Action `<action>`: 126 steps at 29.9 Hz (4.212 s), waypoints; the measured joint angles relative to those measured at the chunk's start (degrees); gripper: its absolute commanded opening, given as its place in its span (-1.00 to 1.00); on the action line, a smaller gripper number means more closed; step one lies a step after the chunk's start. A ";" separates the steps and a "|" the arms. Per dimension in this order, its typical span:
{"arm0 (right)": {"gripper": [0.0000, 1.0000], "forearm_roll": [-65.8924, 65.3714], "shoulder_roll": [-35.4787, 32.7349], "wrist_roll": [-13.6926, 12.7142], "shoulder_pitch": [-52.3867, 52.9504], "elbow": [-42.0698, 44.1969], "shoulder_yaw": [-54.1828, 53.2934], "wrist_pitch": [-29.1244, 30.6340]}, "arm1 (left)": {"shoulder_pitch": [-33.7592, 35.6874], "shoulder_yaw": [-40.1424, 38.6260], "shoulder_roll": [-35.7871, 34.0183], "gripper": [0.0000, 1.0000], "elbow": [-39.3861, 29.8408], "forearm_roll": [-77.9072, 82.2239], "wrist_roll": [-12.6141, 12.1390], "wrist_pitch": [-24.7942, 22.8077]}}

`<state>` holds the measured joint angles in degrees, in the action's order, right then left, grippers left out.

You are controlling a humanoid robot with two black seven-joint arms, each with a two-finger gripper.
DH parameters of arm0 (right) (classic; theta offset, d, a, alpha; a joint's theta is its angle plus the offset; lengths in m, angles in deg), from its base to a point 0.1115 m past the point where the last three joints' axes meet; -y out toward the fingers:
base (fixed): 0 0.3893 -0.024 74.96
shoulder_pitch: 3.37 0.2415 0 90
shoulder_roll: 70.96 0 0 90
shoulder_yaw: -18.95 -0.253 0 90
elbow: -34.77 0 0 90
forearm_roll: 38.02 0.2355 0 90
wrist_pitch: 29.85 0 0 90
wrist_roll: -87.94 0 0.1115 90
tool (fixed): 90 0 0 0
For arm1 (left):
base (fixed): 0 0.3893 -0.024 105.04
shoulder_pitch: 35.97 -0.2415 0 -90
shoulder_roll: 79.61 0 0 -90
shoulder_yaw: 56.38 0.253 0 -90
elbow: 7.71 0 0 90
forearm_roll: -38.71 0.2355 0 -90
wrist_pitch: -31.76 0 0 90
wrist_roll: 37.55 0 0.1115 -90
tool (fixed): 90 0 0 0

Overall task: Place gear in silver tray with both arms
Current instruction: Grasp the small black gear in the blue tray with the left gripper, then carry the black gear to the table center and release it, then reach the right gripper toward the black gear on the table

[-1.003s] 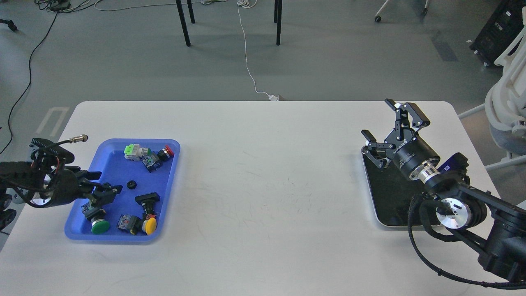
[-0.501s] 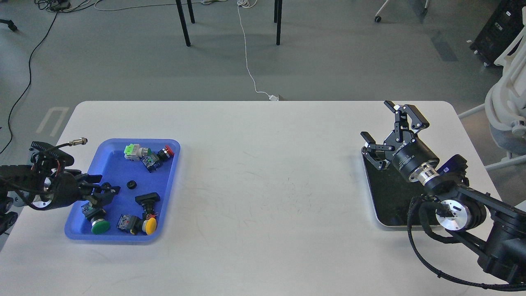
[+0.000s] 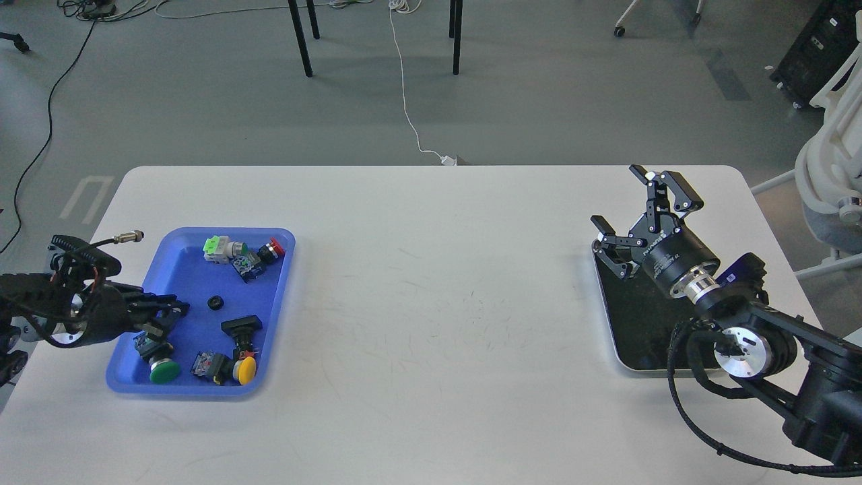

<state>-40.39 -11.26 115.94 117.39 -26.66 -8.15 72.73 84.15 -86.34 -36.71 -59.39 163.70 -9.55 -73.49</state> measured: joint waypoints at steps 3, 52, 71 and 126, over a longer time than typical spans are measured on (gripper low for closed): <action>0.97 0.00 0.00 0.00 0.00 0.03 -0.02 0.00 | 0.32 0.01 -0.11 -0.71 -0.26 0.04 -0.08 0.51; 0.97 0.00 -6.73 0.00 35.40 -2.78 24.78 -0.09 | 31.48 25.18 46.40 -0.67 -4.21 0.01 0.01 -12.74; 0.97 -0.09 -6.93 0.00 34.92 -2.66 25.42 -0.19 | 30.84 28.11 47.11 -0.61 -0.52 0.01 -0.01 -12.74; 0.94 -61.46 -3.81 0.00 48.63 -7.47 46.69 8.75 | -18.41 -30.33 20.33 0.96 -19.86 -87.12 -3.16 2.82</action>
<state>-101.85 -15.07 115.94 166.02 -34.12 38.54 81.47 65.74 -116.67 -16.38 -79.25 76.57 -12.71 -70.67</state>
